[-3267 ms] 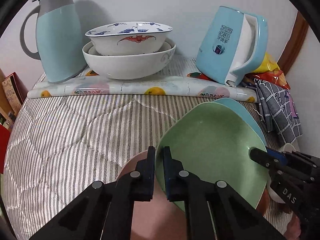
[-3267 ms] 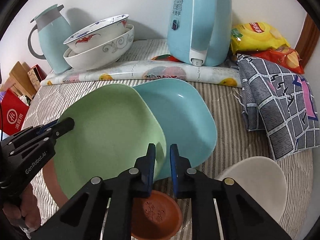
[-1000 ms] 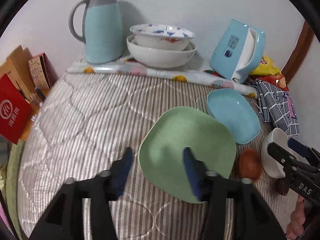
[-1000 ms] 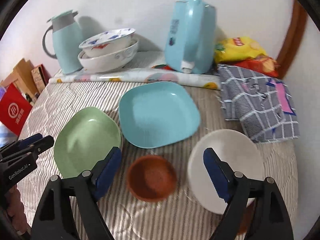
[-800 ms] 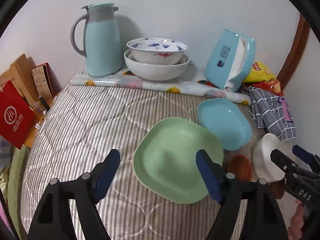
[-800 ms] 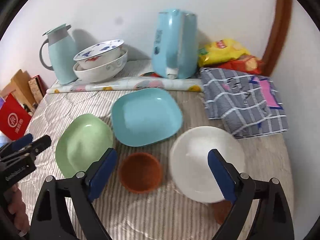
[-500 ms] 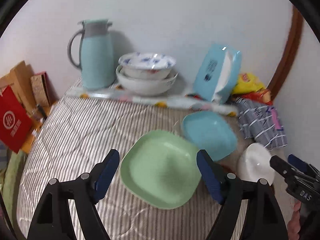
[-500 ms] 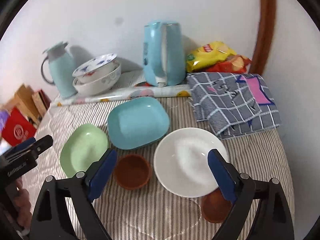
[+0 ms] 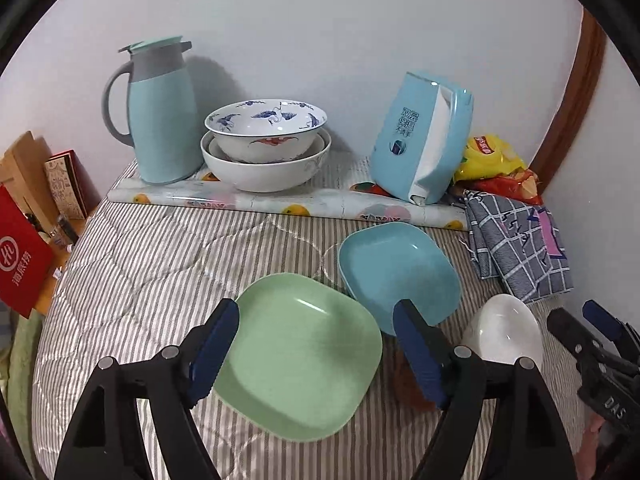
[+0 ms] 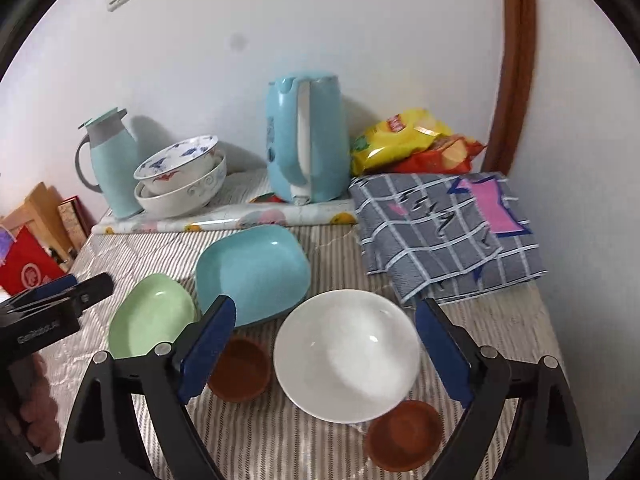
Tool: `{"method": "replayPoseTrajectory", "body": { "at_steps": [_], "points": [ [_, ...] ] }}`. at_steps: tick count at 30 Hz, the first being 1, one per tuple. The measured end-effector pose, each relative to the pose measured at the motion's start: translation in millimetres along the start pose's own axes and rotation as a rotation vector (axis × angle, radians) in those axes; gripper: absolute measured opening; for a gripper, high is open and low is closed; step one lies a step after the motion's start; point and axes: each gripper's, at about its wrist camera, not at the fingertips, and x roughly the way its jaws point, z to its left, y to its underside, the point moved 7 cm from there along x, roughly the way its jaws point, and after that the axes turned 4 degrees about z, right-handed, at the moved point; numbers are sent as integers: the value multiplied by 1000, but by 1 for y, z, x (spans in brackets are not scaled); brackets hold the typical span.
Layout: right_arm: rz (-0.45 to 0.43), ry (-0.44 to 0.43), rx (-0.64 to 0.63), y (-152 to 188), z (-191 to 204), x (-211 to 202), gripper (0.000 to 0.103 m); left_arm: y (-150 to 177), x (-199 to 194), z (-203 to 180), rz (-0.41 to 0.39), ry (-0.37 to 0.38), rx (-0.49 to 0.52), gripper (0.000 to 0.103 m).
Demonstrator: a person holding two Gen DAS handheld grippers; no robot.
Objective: Organize plates and bowls
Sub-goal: 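Move both tools to the blue square plate and close on its rim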
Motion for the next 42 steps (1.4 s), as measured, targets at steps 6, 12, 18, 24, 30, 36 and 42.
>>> {"method": "replayPoseTrajectory", "body": {
  "at_steps": [6,12,18,24,30,36,42],
  "points": [
    [51,-5,-8,-11,0,29,88,-12,26,-2,31,-17,-19,78],
    [75,-26,2,-23,2,58,88,-23,53,-5,53,6,3,78],
    [125,-46,17,-32,6,91,72,-31,77,-7,87,38,1,75],
    [170,-59,13,-35,14,123,64,-34,104,-11,128,51,17,60],
    [213,-49,-12,-36,18,147,61,-36,124,-14,157,72,8,60],
    [265,-5,-44,-34,18,167,48,-38,144,-17,197,82,13,48],
    [334,-4,-45,-25,19,184,35,-35,159,-24,244,82,32,37]
  ]
}}
